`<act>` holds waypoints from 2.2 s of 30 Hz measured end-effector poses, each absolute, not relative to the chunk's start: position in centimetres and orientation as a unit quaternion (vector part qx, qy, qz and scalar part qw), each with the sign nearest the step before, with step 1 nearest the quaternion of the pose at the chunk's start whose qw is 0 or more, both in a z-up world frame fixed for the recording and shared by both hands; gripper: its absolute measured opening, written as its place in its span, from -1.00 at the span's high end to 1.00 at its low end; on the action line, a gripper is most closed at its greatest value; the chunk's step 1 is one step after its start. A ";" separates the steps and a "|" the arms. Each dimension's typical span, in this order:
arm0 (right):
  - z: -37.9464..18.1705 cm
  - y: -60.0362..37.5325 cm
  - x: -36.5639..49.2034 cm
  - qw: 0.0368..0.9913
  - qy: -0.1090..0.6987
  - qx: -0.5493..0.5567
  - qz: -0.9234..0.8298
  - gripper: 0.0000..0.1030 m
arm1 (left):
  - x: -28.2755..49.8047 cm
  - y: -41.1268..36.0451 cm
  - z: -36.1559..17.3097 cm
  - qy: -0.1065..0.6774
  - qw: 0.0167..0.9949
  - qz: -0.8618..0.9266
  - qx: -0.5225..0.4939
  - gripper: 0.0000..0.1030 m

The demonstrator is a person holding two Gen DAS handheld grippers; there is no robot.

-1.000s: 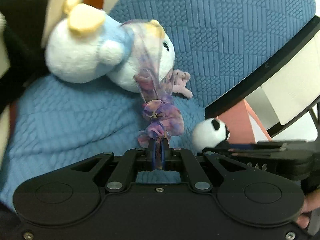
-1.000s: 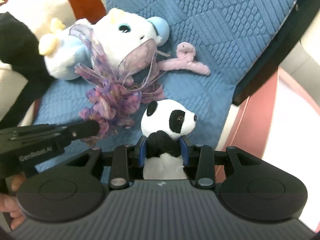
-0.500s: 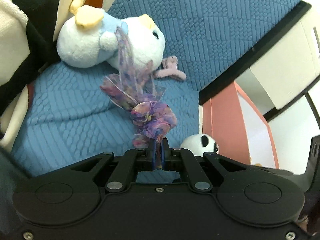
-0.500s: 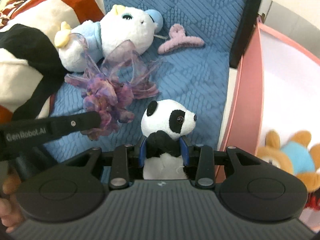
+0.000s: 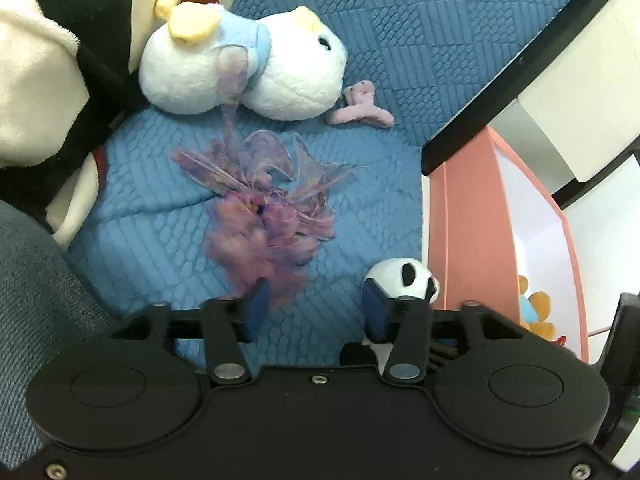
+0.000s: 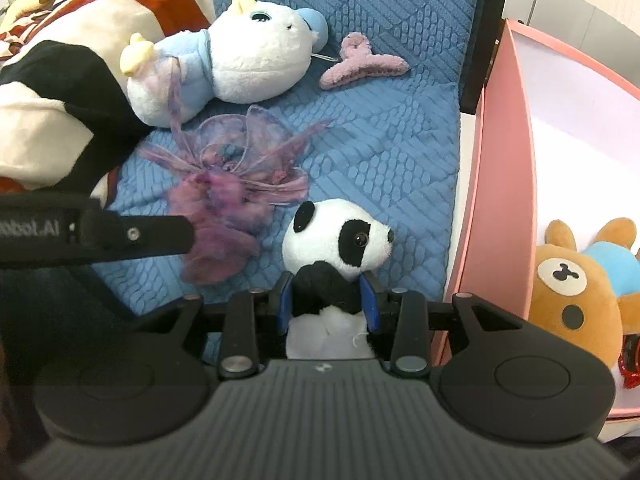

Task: Organize objects
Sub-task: 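Lift the panda with the right gripper while the left gripper holds the ribbon bow, then carry the panda toward the pink box while the left gripper lifts the ribbon bow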

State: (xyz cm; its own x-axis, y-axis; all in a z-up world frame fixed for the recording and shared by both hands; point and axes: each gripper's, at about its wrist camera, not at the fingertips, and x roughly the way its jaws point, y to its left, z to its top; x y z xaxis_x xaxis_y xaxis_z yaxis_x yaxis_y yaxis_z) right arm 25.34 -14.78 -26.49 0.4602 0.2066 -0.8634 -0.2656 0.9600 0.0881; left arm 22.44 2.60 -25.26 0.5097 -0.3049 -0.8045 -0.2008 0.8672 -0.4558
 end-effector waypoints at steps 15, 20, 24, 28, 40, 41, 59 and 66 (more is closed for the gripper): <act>-28.3 -14.3 24.5 0.888 0.448 -0.016 0.105 0.23 | 26.3 2.6 -29.5 0.512 0.840 0.034 -0.176 -0.21; -28.9 -14.1 24.3 0.899 0.425 -0.020 0.103 0.18 | 27.2 1.9 -31.0 0.530 0.831 0.031 -0.166 -0.28; -29.9 -14.1 24.6 0.897 0.428 -0.039 0.102 0.14 | 27.4 1.8 -31.5 0.523 0.836 0.030 -0.165 -0.26; -30.0 -14.4 24.9 0.895 0.433 -0.033 0.103 0.14 | 27.4 1.7 -31.7 0.513 0.843 0.031 -0.157 -0.20; -27.6 -14.7 24.8 0.882 0.457 -0.001 0.116 0.17 | 27.2 1.2 -31.6 0.507 0.847 0.009 -0.160 0.78; -27.1 -14.8 24.8 0.881 0.458 0.000 0.119 0.17 | 27.1 1.3 -31.2 0.504 0.848 0.005 -0.167 0.78; -17.3 -19.9 25.3 0.884 0.435 0.043 0.165 0.16 | 23.6 -0.1 -22.8 0.468 0.849 -0.021 -0.246 0.78; -13.7 -23.6 25.7 0.893 0.407 0.070 0.179 0.16 | 23.7 -3.3 -18.3 0.445 0.865 -0.047 -0.228 0.78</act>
State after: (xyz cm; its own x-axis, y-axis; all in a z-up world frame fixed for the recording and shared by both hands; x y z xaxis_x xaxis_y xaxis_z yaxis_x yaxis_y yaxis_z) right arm 25.66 -23.61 -13.69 0.6042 0.3756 -0.7027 -0.2623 0.9265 0.2697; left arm 23.66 -3.33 -18.28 0.5987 -0.2841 -0.7489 -0.1215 0.8919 -0.4356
